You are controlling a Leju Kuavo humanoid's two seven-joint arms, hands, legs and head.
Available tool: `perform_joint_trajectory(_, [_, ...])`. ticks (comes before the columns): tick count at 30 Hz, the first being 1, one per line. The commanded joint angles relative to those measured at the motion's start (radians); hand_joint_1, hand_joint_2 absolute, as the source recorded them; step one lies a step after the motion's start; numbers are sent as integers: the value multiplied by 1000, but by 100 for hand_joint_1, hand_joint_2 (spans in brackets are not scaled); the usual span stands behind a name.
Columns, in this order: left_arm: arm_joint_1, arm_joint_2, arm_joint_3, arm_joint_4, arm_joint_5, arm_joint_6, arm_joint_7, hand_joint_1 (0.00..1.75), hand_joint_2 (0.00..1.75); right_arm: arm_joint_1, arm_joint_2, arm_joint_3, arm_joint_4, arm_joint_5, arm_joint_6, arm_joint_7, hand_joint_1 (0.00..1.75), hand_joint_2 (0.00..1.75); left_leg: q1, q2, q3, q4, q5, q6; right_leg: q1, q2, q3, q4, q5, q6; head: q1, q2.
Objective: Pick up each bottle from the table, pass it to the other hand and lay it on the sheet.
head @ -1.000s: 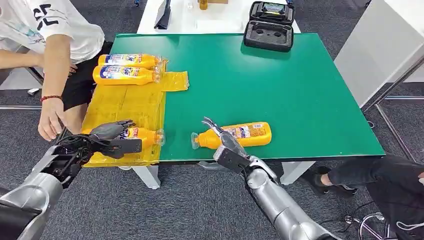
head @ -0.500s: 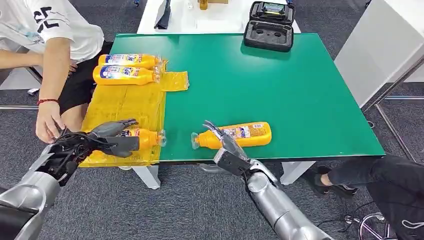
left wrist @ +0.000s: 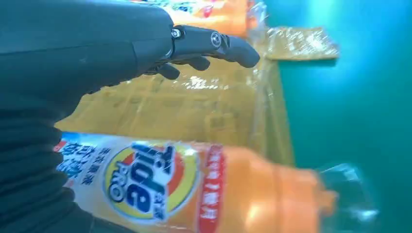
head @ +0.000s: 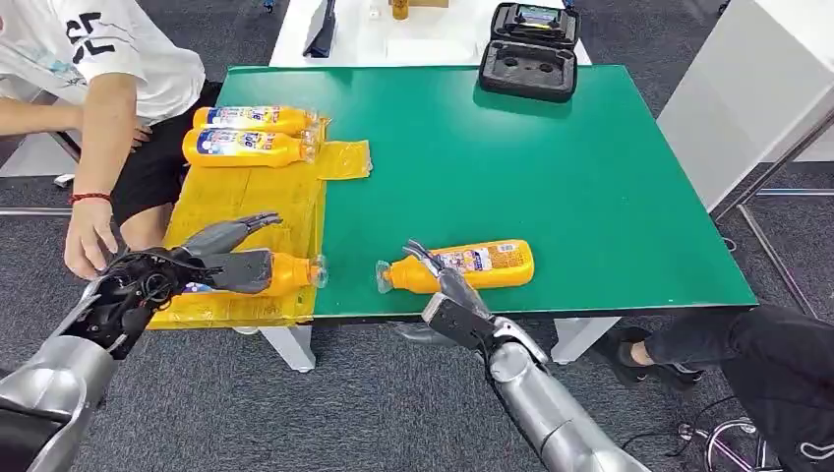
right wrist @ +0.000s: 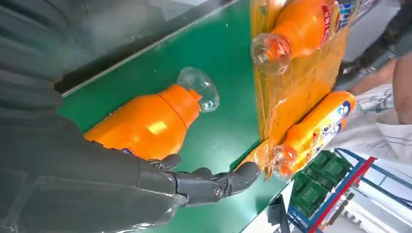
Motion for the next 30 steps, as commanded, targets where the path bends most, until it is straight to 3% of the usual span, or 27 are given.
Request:
perform_joint_trajectory(1, [-46, 25, -25, -10, 29, -33, -30, 0, 175, -36, -7, -25, 62, 4, -2, 5, 0, 175, 1, 0, 3, 1, -2, -1, 1, 0, 3, 0, -2, -1, 0, 0])
perform_joint_trajectory(10, [-43, 29, -7, -26, 74, -31, -62, 0, 175, -34, -11, -27, 63, 6, -5, 4, 0, 175, 1, 0, 3, 0, -2, -1, 1, 0, 3, 0, -1, -1, 0, 0])
perform_joint_trajectory(15, [36, -65, 190, -177, 286, 129, -106, 0, 175, -26, -33, -42, -37, 31, -23, 23, 0, 175, 1, -3, 3, 1, -2, -1, 1, -3, 5, 0, -3, -1, 0, 0])
perform_joint_trajectory(18, [164, -161, 328, -290, 465, 260, -139, 0, 175, -102, -51, -25, -42, 87, -53, 87, 0, 175, -1, -1, 2, -1, 0, 0, -1, -1, 2, 0, -1, 0, 0, 0])
perform_joint_trajectory(22, [326, -226, 379, -398, 616, 402, -236, 0, 175, -291, -83, 17, 70, 121, -43, 144, 0, 175, -4, 4, 5, -1, -2, 0, -3, 4, 4, 0, -1, 0, 0, 0])
perform_joint_trajectory(26, [346, -238, 381, -404, 687, 441, -238, 0, 175, -402, -121, 65, 142, 169, -16, 233, 0, 175, -4, 3, 2, 0, -1, 0, -4, 3, 1, 0, 0, 0, 0, 0])
perform_joint_trajectory(30, [328, -224, 370, -372, 706, 440, -230, 0, 175, -420, -178, 101, 158, 196, 17, 297, 0, 175, -2, -1, 2, 1, -1, 0, -2, -1, 3, 0, -1, -1, 0, 0])
